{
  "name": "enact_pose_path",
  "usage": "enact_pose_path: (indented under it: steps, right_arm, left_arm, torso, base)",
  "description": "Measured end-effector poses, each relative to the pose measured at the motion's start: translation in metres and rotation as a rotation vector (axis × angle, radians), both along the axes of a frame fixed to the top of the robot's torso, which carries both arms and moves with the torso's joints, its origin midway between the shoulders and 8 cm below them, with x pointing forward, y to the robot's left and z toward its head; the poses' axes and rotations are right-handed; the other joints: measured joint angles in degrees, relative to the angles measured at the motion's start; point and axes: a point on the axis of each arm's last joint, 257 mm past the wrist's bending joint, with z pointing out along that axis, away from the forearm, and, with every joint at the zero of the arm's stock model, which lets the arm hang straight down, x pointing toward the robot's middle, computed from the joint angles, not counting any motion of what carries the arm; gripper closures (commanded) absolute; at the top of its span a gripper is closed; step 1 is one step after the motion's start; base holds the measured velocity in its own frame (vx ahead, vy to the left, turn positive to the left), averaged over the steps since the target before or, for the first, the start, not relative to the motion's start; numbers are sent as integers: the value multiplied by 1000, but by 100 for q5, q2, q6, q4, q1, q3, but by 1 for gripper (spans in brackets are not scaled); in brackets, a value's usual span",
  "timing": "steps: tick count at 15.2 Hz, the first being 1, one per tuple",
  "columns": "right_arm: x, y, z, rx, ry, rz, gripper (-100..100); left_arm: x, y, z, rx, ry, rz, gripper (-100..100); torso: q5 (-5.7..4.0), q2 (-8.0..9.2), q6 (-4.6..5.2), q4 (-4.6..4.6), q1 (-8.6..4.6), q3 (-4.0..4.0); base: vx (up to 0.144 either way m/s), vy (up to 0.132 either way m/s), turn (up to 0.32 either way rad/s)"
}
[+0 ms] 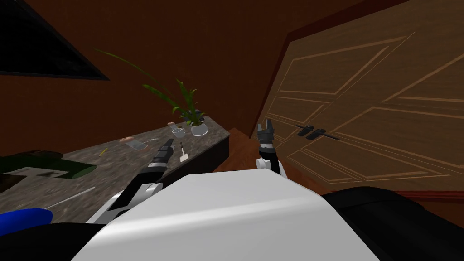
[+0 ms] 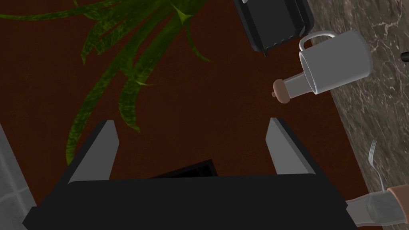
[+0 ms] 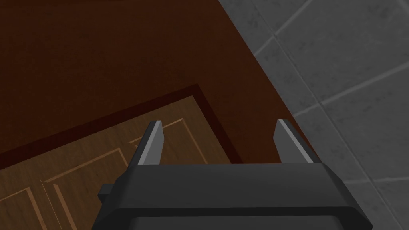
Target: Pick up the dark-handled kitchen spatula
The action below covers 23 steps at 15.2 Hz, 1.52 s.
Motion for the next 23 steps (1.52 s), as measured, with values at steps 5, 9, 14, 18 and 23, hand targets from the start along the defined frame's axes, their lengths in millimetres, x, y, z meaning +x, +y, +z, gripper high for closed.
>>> enact_pose_path:
  steps: [5,9,14,18,23]
  right_arm:
    - [0,0,0,0,0,0,0]
    - [0,0,0,0,0,0,0]
    - [0,0,0,0,0,0,0]
    - [0,0,0,0,0,0,0]
    - [0,0,0,0,0,0,0]
  left_arm:
    - [-15,36,-34,26,154,33,-100]
    - [-20,56,-49,40,248,47,-100]
    - [-32,85,-72,53,374,68,-100]
    - [-43,104,-85,61,477,82,-100]
    - [-58,126,-106,68,609,96,-100]
  torso:
    - [-1,-1,1,0,0,0]
    - [-1,-1,0,0,-1,-1]
    - [0,-2,1,0,-1,-1]
    - [-1,-2,0,0,-1,-1]
    - [-1,-2,-1,0,-1,-1]
  base:
    - [9,-6,-182]
    - [7,-6,-138]
    - [8,-4,-135]
    - [7,-3,-110]
    - [7,-3,-118]
